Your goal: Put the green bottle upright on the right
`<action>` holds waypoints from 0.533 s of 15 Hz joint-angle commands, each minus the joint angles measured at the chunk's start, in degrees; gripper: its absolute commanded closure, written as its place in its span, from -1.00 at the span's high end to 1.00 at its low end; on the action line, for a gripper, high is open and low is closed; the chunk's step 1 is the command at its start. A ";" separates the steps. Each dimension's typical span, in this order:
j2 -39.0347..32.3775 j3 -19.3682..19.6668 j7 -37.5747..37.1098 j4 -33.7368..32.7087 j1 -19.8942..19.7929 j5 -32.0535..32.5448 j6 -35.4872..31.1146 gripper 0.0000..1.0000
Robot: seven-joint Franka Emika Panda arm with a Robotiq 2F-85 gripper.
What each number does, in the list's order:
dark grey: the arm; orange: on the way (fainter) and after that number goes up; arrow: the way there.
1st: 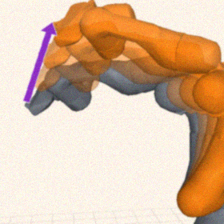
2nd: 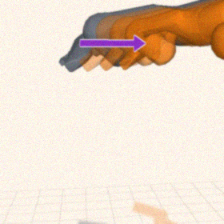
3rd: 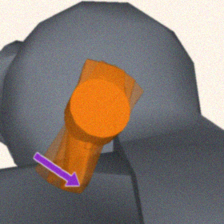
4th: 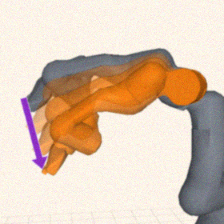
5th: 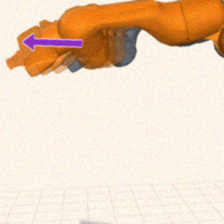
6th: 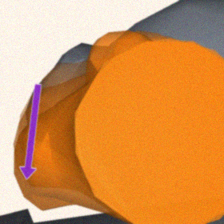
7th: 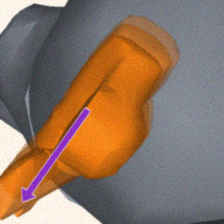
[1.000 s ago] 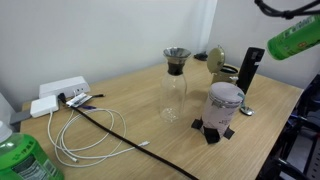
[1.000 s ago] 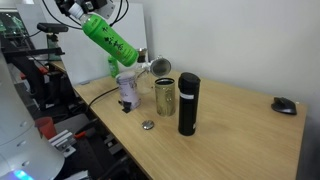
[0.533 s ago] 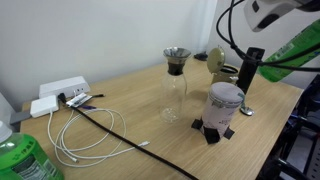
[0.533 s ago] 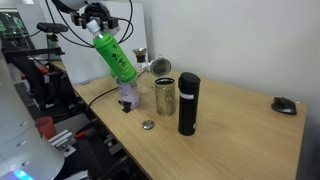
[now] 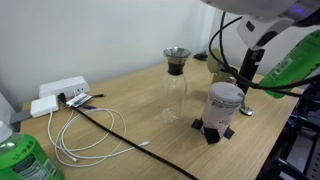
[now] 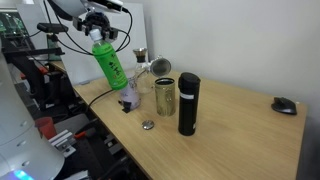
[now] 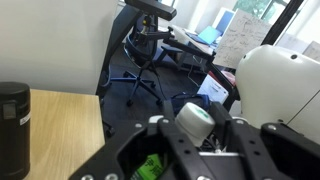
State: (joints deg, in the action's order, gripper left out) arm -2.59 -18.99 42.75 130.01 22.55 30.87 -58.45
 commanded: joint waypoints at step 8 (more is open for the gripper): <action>-1.33 -0.67 -1.15 0.31 -1.10 0.88 3.09 -0.67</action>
State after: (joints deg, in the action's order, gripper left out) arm -2.59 -19.05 42.69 130.05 22.48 30.87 -58.25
